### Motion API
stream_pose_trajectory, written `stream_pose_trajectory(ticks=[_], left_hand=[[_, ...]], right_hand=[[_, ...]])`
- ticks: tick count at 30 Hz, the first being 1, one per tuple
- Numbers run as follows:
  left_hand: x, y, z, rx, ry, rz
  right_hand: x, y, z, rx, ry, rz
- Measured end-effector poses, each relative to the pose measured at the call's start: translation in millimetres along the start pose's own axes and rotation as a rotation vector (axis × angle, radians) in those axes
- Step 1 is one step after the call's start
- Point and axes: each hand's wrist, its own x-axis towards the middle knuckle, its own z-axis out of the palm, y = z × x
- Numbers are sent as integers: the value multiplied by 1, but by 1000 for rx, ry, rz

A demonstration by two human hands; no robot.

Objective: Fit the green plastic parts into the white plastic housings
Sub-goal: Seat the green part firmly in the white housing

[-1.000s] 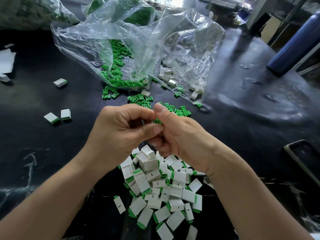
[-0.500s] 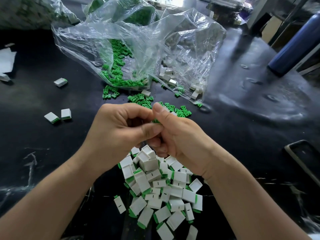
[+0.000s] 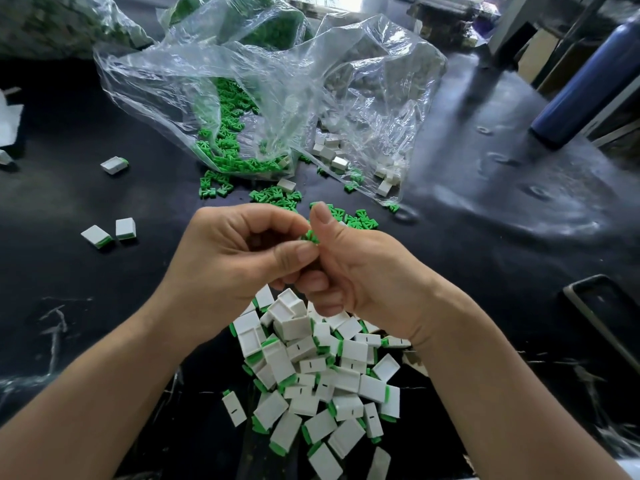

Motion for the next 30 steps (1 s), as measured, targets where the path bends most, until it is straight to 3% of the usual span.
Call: stream_pose_trajectory(ticks=[6, 19, 30], left_hand=[[-1, 1, 0, 39, -45, 27], [0, 2, -3, -78, 1, -58], [2, 2, -8, -37, 5, -170]], right_hand=[[4, 5, 5, -96, 143, 29], [0, -2, 1, 10, 98, 15], [-2, -2, 1, -304, 220, -23]])
